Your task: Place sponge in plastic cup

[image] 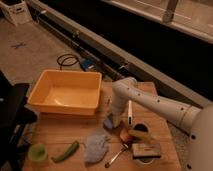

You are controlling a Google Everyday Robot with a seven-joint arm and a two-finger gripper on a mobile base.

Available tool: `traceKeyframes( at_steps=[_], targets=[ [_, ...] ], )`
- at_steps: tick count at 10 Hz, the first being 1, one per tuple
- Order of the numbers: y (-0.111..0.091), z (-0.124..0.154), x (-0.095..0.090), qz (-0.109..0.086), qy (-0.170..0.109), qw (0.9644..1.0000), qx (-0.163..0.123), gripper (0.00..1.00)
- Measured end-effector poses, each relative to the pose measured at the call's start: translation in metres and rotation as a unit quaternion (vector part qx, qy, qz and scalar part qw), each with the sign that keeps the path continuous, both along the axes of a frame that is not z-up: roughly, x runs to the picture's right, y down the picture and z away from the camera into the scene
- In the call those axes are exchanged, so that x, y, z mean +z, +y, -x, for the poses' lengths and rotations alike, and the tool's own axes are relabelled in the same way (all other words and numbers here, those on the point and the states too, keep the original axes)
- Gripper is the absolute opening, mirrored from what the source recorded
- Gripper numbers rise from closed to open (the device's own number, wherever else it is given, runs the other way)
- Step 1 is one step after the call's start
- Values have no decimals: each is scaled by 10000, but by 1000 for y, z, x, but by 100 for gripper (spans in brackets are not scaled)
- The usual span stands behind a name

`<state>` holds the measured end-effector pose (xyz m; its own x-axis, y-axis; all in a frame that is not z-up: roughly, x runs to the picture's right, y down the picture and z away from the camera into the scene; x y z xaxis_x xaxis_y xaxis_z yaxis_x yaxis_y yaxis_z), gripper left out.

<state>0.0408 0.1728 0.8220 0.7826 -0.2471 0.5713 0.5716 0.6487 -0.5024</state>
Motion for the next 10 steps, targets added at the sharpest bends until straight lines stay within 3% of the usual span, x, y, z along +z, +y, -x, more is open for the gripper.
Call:
traceKeyframes(
  at_steps=[1,3,5,7,10],
  targets=[
    [-8,-1,-12,-67,47,10000,9,0],
    [-38,-3,-53,-368,141,9992,46,0],
    [-63,3,-82,-708,68,9974,101,0],
    [-82,19,-103,-1056,-178,9941,170,0],
    [-99,84,-108,-1305,-766,9885,45,0]
  ],
)
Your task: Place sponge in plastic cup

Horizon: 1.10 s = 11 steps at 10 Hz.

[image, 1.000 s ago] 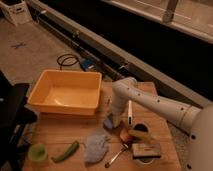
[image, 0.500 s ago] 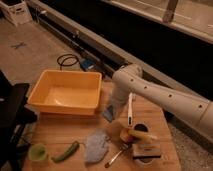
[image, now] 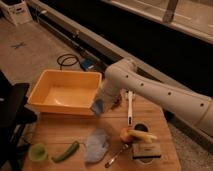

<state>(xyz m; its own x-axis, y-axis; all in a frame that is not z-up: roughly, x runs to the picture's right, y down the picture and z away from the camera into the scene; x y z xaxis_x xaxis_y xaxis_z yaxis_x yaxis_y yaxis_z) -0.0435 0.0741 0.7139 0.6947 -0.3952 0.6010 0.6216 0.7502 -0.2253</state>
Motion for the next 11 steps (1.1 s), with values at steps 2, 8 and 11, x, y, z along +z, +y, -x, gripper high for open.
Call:
traceKeyframes(
  at_steps=[2,8,11],
  targets=[
    [-2,47,3,17,-413,9988,-270,0],
    [-1,52,4,59,-483,9984,-300,0],
    [-1,65,-2,-29,-598,9963,-616,0]
  ],
)
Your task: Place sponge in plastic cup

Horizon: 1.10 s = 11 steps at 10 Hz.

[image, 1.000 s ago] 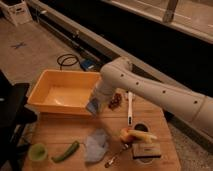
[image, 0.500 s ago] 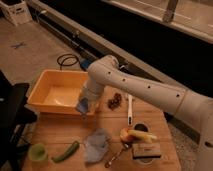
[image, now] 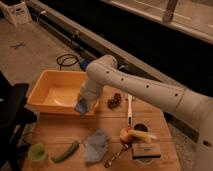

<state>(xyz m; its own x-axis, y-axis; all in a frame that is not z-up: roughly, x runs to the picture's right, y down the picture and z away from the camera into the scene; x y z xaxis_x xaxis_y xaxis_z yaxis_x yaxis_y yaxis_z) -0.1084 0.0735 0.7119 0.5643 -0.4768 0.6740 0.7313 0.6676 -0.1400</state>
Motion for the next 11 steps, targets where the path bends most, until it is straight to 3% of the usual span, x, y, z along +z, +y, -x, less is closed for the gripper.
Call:
traceKeyframes(
  at_steps=[4,6,8,11],
  targets=[
    [10,79,-11,-158,-392,9961,-770,0],
    [21,113,-15,-168,-666,9912,-1133,0],
    [38,142,-25,-166,-1003,9838,-1476,0],
    [63,161,-36,-73,-1345,9749,-1775,0]
  ],
)
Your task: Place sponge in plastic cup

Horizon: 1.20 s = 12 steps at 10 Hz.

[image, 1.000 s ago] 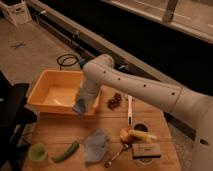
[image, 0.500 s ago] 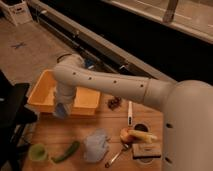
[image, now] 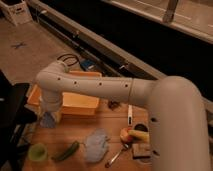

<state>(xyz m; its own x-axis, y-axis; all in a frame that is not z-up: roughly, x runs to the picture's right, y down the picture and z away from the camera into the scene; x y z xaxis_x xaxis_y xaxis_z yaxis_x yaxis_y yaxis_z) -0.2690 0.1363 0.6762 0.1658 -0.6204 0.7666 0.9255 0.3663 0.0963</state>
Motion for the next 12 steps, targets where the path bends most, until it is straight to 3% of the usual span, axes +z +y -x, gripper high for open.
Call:
traceKeyframes(
  at_steps=[4,12],
  targets=[
    [32,17,-10,154,-217,9991,-315,0],
    [32,18,-11,132,-214,9991,-353,0]
  ],
)
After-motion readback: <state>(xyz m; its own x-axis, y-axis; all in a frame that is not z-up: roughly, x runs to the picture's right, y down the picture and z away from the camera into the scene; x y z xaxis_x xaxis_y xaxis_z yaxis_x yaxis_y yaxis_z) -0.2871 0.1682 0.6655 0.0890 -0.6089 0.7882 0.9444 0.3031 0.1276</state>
